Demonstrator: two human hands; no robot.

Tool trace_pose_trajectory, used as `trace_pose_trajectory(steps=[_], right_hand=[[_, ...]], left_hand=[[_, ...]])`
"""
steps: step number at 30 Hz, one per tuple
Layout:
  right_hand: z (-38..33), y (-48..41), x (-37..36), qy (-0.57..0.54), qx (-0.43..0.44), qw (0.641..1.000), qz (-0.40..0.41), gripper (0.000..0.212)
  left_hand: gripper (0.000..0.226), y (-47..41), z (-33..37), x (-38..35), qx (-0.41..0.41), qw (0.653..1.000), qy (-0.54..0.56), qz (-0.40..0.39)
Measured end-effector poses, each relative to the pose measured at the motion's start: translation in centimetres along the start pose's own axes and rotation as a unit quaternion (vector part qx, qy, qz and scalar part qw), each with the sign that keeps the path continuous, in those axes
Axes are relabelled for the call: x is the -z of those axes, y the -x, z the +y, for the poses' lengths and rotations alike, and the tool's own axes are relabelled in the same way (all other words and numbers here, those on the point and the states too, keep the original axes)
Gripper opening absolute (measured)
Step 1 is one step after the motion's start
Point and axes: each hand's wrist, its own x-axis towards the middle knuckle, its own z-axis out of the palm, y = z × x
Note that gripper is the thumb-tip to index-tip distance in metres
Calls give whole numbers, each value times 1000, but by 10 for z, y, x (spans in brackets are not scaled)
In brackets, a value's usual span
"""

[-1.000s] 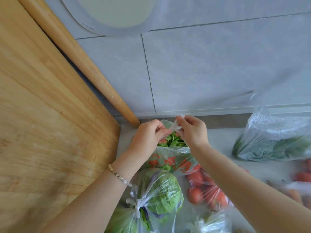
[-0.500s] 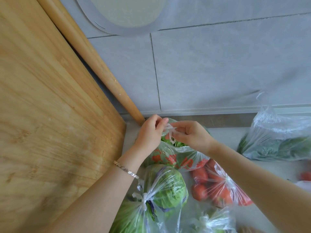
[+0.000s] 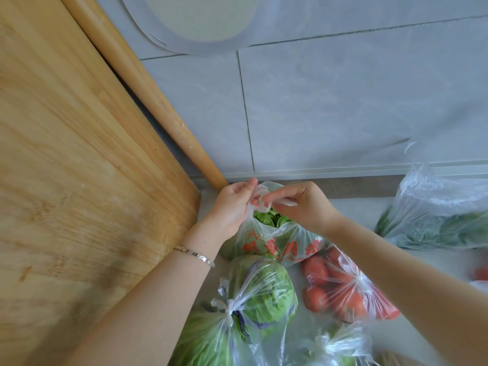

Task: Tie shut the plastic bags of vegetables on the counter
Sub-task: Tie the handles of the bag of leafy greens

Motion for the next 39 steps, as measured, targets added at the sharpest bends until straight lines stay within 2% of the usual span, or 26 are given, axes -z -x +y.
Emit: trace_pose_trajectory(steps=[3,5,7,9,11,13,16,18,20,22,23,25,27,32,34,36,37,39], right_hand=[[3,0,-5,47,10,995,91,31],[2,-2,-7,97,28,985,140,18],[-3,-4,-5,121,30,982,139,10],[-5,-3,-1,134,14,985,105,25],[-4,1,6,84,-16,992,91,36],[10,8,15,40,-75,989,118,30],[46,19,27,79,-200,963,162,25],[63,21,27,131,-202,957,164,27],[70,14,17,182,-124,967,130,24],[77,3,3,261,-63,961,64,23],[84,-3,-4,317,-57,947,22,19],[102,-9,-14,436,-74,894,-69,38],[119,-9,-19,502,-88,853,-115,54],[140,-11,-24,530,-88,832,-136,53],[140,-13,-21,520,-80,837,-152,49],[128,-16,-13,455,-94,870,-165,32],[118,-18,-6,402,-108,896,-157,24],[95,-21,15,296,-156,935,-117,25]], left_hand=[[36,2,1,-1,5,1000,-11,0],[39,4,3,-3,8,1000,-21,-11],[37,5,4,-2,12,999,-27,-33],[36,3,4,0,-16,996,-74,-54],[37,2,5,11,-95,967,-231,-47],[42,-6,1,33,-165,921,-353,-19],[57,-19,-16,66,-167,892,-419,31],[55,-26,-33,66,-178,880,-434,76],[51,-25,-51,49,-214,871,-427,116],[48,-25,-69,31,-230,866,-432,97],[45,-28,-80,25,-223,862,-448,74],[41,-36,-103,22,-201,855,-477,26],[43,-44,-115,23,-186,850,-493,-3],[22,-58,-120,28,-159,824,-542,-57],[23,-58,-118,28,-157,822,-544,-61],[34,-55,-106,28,-147,836,-526,-54],[41,-53,-97,30,-140,850,-507,-30],[46,-48,-74,39,-148,868,-468,71]])
